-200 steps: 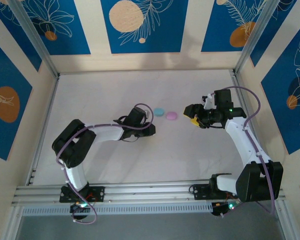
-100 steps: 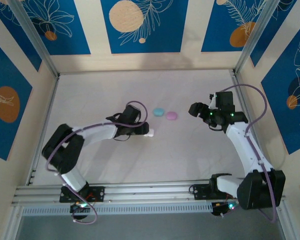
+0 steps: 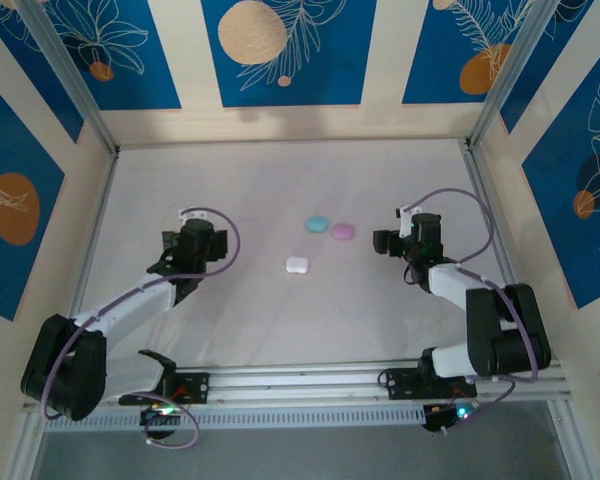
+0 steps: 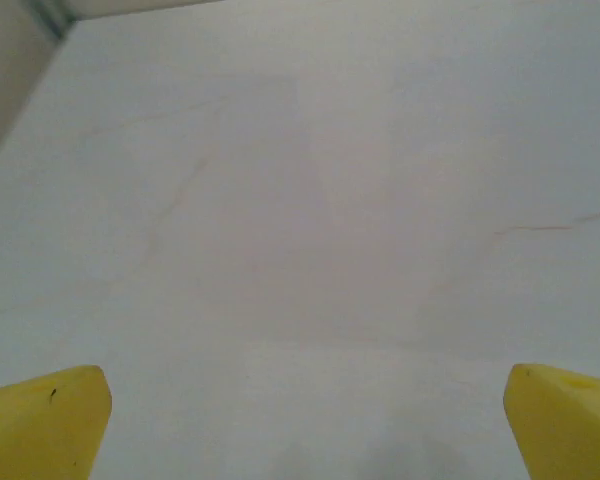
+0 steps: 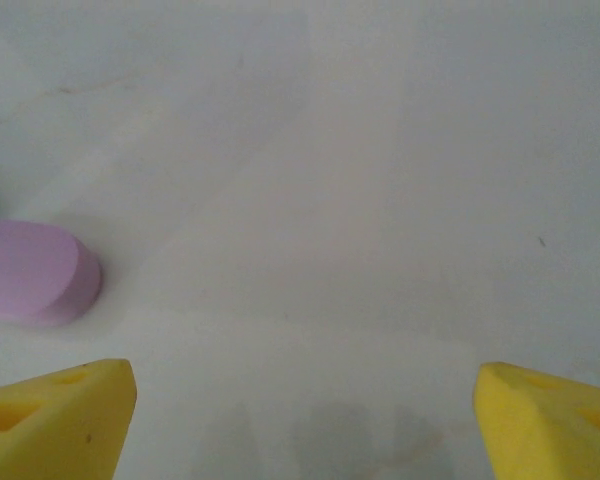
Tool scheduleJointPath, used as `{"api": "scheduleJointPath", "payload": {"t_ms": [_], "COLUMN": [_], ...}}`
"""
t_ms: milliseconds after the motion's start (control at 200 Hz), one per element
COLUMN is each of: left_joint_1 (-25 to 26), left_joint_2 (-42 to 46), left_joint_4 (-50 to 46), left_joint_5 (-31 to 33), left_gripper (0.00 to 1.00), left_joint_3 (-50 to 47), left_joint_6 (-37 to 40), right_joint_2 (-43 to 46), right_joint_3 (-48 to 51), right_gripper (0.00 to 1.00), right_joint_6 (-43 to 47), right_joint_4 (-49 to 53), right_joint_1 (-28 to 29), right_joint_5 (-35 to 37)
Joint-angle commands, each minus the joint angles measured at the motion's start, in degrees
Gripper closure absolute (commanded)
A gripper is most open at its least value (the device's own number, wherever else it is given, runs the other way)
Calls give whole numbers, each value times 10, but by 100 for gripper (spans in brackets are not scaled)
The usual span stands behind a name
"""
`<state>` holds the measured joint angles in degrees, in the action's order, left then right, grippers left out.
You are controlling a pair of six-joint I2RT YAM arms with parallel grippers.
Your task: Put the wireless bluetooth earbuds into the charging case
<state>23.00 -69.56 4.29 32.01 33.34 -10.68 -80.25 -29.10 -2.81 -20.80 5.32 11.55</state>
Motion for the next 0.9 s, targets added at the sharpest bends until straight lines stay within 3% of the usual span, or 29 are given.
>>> {"api": "scheduleJointPath", "payload": {"t_ms": [0,110,185,230,315,360,425,485,565,665,740,810,870,895], "left_joint_1": [-28,-39,-46,-53,-60,-64,-78,-103,-131,-149,-158,-167,-168,-168], "left_joint_2": [10,-5,-34,-59,-108,-126,-154,-182,-164,-237,-193,-207,-194,-196], "left_joint_4": [97,263,388,440,523,551,569,626,615,732,644,608,486,497], "left_joint_5": [25,18,12,3,-35,-60,-62,-103,-156,-185,-175,-157,-152,-153], "left_gripper": [0,0,0,0,0,0,0,0,0,0,0,0,0,0], "left_joint_3": [-25,-97,-144,-157,-168,-169,-167,-181,-199,-212,-202,-167,-118,-126], "left_joint_6": [96,144,171,175,199,216,203,190,160,156,130,118,110,110], "right_joint_2": [-39,-28,-58,-79,-64,-75,-71,-68,-69,-70,-69,-69,-69,-69], "right_joint_3": [6,34,98,120,85,64,58,61,61,61,61,61,61,61], "right_gripper": [14,15,15,13,12,3,1,1,1,1,1,1,1,1], "right_joint_6": [28,12,15,9,4,-20,-37,-34,-33,-33,-33,-33,-32,-33], "right_joint_4": [-150,-178,-318,-400,-310,-290,-267,-268,-268,-270,-271,-270,-270,-269], "right_joint_1": [-6,-37,-47,-35,-28,-27,-48,-41,-39,-40,-39,-40,-39,-39], "right_joint_5": [-60,-117,-146,-108,-58,-5,-30,-12,-10,-12,-12,-12,-12,-12]}}
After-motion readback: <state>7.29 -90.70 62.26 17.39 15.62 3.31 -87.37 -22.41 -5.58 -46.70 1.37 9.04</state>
